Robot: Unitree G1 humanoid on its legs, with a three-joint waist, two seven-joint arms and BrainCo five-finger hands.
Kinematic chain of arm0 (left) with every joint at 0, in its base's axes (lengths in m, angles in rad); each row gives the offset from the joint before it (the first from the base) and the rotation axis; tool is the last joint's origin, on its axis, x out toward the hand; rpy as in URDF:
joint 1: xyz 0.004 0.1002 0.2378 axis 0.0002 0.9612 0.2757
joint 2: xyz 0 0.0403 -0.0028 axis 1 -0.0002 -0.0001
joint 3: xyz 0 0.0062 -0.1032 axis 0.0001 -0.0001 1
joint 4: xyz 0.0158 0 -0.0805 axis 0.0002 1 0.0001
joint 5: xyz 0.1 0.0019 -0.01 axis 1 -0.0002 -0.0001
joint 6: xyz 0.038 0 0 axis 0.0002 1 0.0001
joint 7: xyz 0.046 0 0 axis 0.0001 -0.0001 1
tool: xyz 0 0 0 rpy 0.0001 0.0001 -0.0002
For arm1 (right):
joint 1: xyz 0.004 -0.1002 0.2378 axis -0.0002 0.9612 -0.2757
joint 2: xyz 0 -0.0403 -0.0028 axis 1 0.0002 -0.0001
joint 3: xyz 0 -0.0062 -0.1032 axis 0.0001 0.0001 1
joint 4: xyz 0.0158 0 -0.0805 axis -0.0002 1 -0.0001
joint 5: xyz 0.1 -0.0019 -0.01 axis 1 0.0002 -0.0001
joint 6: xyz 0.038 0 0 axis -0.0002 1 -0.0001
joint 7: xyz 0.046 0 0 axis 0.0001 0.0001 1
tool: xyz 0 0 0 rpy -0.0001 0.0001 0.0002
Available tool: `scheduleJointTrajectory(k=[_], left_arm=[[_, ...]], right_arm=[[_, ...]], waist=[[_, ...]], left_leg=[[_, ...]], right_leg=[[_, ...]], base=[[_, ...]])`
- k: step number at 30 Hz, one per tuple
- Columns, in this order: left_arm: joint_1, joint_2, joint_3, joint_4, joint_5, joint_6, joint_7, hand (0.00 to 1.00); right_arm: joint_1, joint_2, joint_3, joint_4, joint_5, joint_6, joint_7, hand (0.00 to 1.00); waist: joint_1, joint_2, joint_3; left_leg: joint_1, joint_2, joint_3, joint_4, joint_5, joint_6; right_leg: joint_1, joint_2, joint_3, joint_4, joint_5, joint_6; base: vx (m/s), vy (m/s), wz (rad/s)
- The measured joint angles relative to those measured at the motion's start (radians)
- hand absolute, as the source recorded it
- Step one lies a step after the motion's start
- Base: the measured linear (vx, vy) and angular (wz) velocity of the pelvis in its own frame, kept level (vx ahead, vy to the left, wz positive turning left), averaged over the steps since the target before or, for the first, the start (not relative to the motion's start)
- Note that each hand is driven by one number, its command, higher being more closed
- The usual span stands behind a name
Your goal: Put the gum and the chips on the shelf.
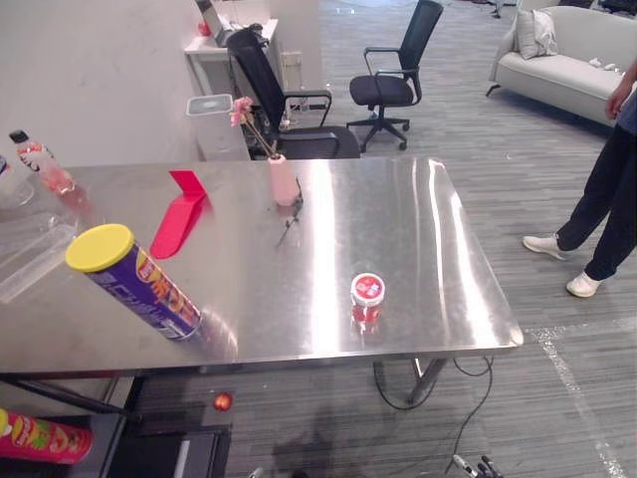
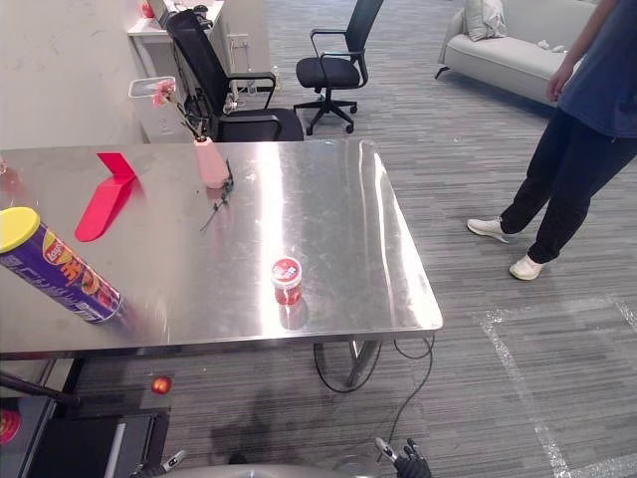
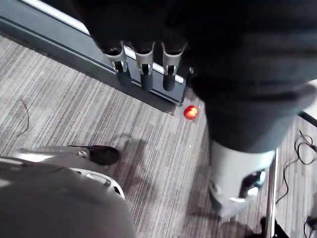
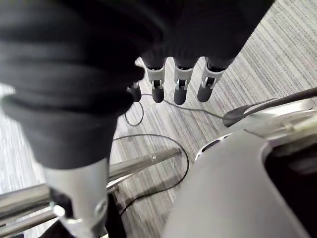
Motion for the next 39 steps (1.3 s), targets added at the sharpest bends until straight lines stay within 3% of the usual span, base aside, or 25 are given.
scheduleJointTrajectory(k=[6, 15, 21, 29, 35, 39], left_arm=[[0.001, -0.010, -0.009, 0.027, 0.000, 0.003, -0.016, 0.00], [0.002, 0.011, 0.015, 0.029, 0.000, 0.003, -0.011, 0.00], [0.009, 0.021, 0.076, 0.022, 0.034, 0.011, -0.016, 0.00], [0.026, 0.003, 0.146, -0.039, 0.035, 0.017, -0.017, 0.00], [0.033, -0.009, 0.150, -0.068, 0.035, 0.032, -0.017, 0.00], [0.053, -0.010, 0.134, -0.112, 0.041, 0.039, -0.017, 0.00]], right_arm=[[0.000, -0.003, -0.043, 0.020, 0.047, 0.011, -0.077, 0.00], [-0.021, 0.031, -0.166, 0.055, 0.191, 0.012, -0.165, 0.00], [-0.029, 0.018, -0.345, 0.038, 0.245, -0.001, -0.212, 0.00], [-0.061, -0.097, -0.593, -0.176, 0.285, -0.040, -0.252, 0.00], [-0.093, -0.161, -0.602, -0.451, 0.260, -0.077, -0.318, 0.00], [-0.137, -0.203, -0.531, -0.661, 0.172, -0.081, -0.337, 0.00]], waist=[[0.000, 0.024, -0.002], [0.023, -0.019, -0.009], [0.026, -0.054, -0.024], [0.025, -0.052, -0.029], [0.023, -0.052, -0.034], [0.019, -0.043, -0.049]], left_leg=[[-0.002, 0.007, -0.005, -0.001, 0.003, -0.001], [-0.002, 0.021, 0.024, -0.001, -0.009, -0.017], [0.032, 0.032, 0.065, -0.001, -0.033, -0.031], [0.061, 0.034, 0.107, -0.001, -0.057, -0.035], [0.058, 0.035, 0.116, -0.001, -0.063, -0.036], [0.058, 0.040, 0.131, 0.000, -0.066, -0.040]], right_leg=[[0.001, 0.008, -0.003, 0.003, -0.010, -0.002], [0.019, 0.026, 0.008, -0.057, 0.035, -0.009], [0.040, 0.039, 0.028, -0.083, 0.041, -0.020], [0.045, 0.041, 0.054, -0.088, 0.029, -0.041], [0.037, 0.042, 0.054, -0.088, 0.029, -0.041], [0.027, 0.046, 0.054, -0.087, 0.030, -0.038]], base=[[-0.02, -0.015, 0.00], [0.03, 0.014, -0.08], [0.05, 0.004, -0.19], [0.02, 0.003, -0.13], [0.02, -0.005, -0.05], [0.02, -0.015, -0.08]])
